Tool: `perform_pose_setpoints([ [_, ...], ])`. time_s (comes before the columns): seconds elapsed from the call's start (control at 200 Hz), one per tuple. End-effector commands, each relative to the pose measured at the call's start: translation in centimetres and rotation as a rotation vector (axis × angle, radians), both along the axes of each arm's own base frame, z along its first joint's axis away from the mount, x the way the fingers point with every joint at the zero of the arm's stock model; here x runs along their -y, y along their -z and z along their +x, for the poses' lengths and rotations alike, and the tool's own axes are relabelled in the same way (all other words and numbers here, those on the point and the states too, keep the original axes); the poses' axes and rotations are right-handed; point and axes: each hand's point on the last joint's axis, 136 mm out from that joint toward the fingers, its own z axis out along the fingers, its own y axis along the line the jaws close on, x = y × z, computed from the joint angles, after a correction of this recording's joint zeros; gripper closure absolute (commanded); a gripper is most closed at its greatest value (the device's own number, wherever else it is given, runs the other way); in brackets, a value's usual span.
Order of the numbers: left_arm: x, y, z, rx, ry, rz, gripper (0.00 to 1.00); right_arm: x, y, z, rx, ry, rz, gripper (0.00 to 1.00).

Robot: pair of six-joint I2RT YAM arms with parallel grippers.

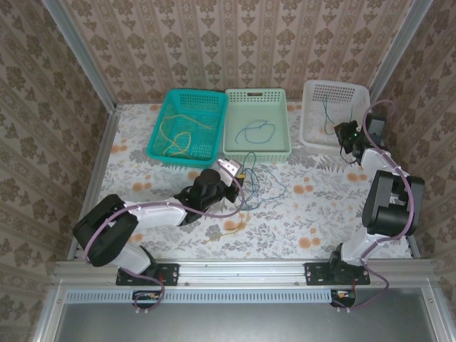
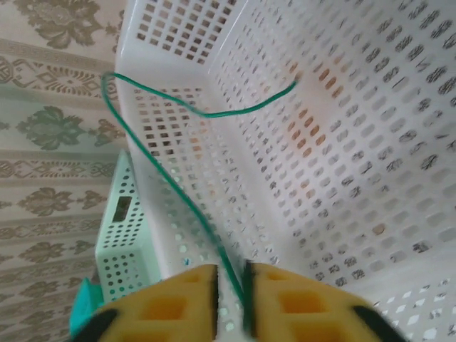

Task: Untangle the cables

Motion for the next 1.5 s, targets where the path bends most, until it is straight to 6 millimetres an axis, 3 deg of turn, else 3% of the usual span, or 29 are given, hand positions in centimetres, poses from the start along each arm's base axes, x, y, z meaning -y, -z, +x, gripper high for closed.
perform_pose_setpoints([
  [0.0, -0.3, -1.0, 0.1, 0.022, -0.009, -0.007, 0.97, 0.7, -1.8, 0.4, 0.013, 0.001, -0.088, 0.44],
  [0.04, -0.4, -1.0, 0.1, 0.023, -0.011, -0.008, 0.97, 0.8, -2.4, 0.2, 0.022, -0.004, -0.129, 0.35],
  [0.145, -0.4, -1.1, 0.1, 0.023, -0.011, -0.006, 0.97, 0.7, -4.2, -0.6, 0.055, -0.033, -0.210, 0.26],
  [0.3, -0.2, -1.5, 0.1, 0.026, -0.008, -0.021, 0.97, -0.8, -7.3, -2.3, 0.100, -0.094, -0.296, 0.16],
  [0.375, 0.0, -2.1, 0.0, 0.030, 0.001, -0.037, 0.97, -2.0, -9.1, -3.4, 0.118, -0.131, -0.383, 0.16],
  [0.395, 0.0, -2.3, 0.0, 0.032, 0.002, -0.039, 0.97, -2.5, -9.0, -3.5, 0.111, -0.148, -0.399, 0.16],
  [0.41, 0.0, -2.4, 0.0, 0.035, 0.003, -0.040, 0.97, -3.0, -10.4, -4.1, 0.139, -0.156, -0.422, 0.16],
  [0.455, -0.1, -2.6, -0.1, 0.036, 0.002, -0.046, 0.97, -4.8, -11.5, -4.8, 0.167, -0.209, -0.471, 0.17],
  [0.555, -0.2, -3.1, -0.1, 0.044, -0.002, -0.053, 0.97, -11.3, -13.0, -6.7, 0.230, -0.414, -0.571, 0.19],
  [0.715, -0.5, -3.7, -0.3, 0.052, -0.003, -0.056, 0.97, -20.9, -11.2, -10.3, 0.265, -0.702, -0.410, 0.28],
  [0.84, -0.3, -4.0, -0.6, 0.055, 0.021, -0.052, 0.97, -25.4, -9.9, -12.1, 0.339, -0.843, -0.513, 0.28],
  [0.92, -0.2, -3.9, -0.8, 0.053, 0.033, -0.054, 0.97, -26.9, -8.1, -12.4, 0.332, -0.941, -0.607, 0.26],
  [1.045, -0.3, -4.1, -1.0, 0.055, 0.042, -0.060, 0.97, -27.9, -5.0, -11.8, 0.268, -1.043, -0.610, 0.26],
  [1.17, -0.5, -4.1, -1.5, 0.053, 0.058, -0.064, 0.97, -30.2, -5.0, -11.6, 0.333, -1.106, -0.535, 0.27],
  [1.18, -0.4, -4.1, -1.5, 0.053, 0.061, -0.067, 0.97, -30.4, -4.2, -11.3, 0.315, -1.113, -0.532, 0.27],
  [1.305, -0.7, -4.4, -1.7, 0.056, 0.064, -0.072, 0.97, -31.9, -2.9, -10.9, 0.303, -1.170, -0.513, 0.32],
  [1.495, -0.9, -4.5, -1.9, 0.043, 0.082, -0.078, 0.97, -33.4, -2.9, -11.2, 0.352, -1.196, -0.499, 0.38],
])
